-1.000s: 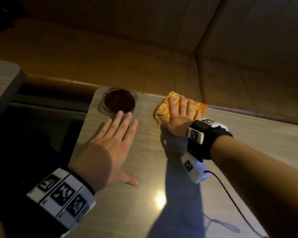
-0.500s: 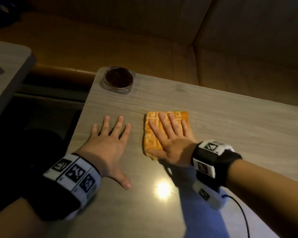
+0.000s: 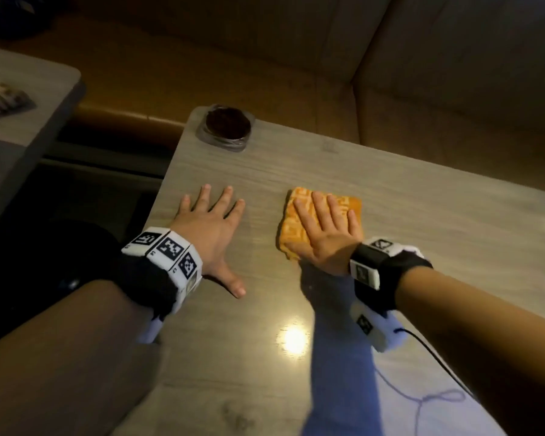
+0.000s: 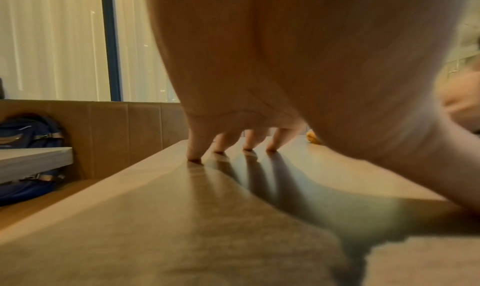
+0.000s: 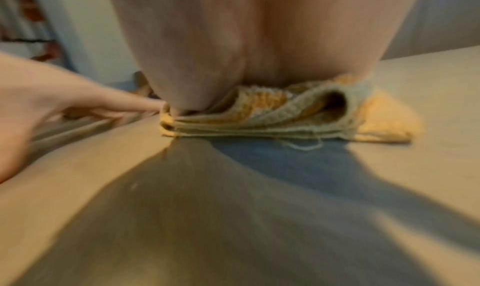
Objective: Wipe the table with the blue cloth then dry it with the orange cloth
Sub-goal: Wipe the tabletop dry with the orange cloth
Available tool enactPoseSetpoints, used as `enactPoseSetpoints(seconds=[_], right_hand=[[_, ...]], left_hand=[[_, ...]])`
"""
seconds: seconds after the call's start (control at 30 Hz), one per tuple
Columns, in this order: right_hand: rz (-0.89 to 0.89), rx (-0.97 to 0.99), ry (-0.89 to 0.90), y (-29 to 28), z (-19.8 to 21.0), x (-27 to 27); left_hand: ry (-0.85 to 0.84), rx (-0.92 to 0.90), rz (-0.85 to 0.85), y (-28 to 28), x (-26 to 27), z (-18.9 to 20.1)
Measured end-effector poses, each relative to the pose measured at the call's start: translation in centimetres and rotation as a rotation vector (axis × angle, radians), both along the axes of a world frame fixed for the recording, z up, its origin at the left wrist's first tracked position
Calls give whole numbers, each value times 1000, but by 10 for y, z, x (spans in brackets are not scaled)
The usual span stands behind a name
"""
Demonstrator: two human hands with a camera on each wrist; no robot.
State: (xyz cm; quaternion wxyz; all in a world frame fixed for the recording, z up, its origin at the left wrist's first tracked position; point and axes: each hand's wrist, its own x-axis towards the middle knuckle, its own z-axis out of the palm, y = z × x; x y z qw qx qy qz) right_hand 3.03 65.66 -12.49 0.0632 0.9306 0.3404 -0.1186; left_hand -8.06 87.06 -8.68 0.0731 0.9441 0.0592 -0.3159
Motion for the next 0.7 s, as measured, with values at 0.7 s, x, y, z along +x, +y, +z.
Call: enactPoseSetpoints(seconds=[0.7], right_hand=[[221,76,-11,-28,-2,-105]], left_hand=[[268,-69,50,-93,-190,16]])
